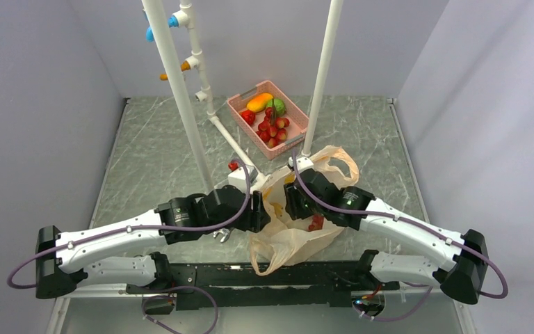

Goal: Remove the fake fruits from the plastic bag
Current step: Adjust the plastic bag at the center of the board.

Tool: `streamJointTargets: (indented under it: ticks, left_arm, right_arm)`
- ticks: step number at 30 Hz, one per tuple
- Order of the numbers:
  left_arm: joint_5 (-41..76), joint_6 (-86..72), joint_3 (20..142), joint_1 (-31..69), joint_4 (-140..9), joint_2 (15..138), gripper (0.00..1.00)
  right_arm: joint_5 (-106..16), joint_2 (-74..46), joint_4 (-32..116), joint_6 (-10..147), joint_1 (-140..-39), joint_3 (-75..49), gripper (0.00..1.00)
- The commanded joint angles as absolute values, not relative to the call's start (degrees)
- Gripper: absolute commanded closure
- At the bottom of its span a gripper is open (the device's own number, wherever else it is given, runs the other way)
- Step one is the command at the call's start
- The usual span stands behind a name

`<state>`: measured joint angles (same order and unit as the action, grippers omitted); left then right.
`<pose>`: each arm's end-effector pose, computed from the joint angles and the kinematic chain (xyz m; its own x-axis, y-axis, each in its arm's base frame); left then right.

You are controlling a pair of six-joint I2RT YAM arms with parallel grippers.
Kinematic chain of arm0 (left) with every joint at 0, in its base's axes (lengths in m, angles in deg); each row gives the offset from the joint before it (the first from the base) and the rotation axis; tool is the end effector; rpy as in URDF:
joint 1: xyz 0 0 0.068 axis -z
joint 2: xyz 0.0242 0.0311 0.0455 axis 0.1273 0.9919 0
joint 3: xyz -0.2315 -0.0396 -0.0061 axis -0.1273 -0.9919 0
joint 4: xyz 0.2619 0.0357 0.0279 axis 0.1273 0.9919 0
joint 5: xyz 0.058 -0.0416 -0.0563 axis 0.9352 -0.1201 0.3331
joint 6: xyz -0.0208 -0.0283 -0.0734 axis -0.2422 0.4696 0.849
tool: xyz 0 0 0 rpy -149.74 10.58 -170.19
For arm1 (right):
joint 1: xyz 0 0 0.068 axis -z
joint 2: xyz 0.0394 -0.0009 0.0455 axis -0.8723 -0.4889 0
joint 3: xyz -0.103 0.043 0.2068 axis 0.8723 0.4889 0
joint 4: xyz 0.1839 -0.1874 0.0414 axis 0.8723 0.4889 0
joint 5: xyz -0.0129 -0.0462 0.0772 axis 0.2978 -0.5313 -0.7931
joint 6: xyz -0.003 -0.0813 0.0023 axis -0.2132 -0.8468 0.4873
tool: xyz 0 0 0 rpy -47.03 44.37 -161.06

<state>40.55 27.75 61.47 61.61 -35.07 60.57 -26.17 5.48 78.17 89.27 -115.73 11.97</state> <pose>0.1162 -0.2513 0.2573 -0.7402 -0.0298 -0.6717 0.4211 0.7583 -0.4977 0.1637 0.2111 0.2184 -0.7130 -0.2211 -0.6654 -0.4527 0.8699 0.1960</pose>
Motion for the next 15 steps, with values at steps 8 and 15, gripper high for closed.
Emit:
streamJointTargets:
  ticks: [8,15]
  left_arm:
    - [36.5,30.2,55.8,62.4,-40.0,61.0,0.54]
    - [36.0,30.9,53.7,63.3,-39.0,55.7,0.42]
  right_arm:
    - [-26.4,11.8,65.7,96.7,-115.8,21.6,0.55]
    - [-21.9,7.8,72.8,99.5,-114.4,21.6,0.55]
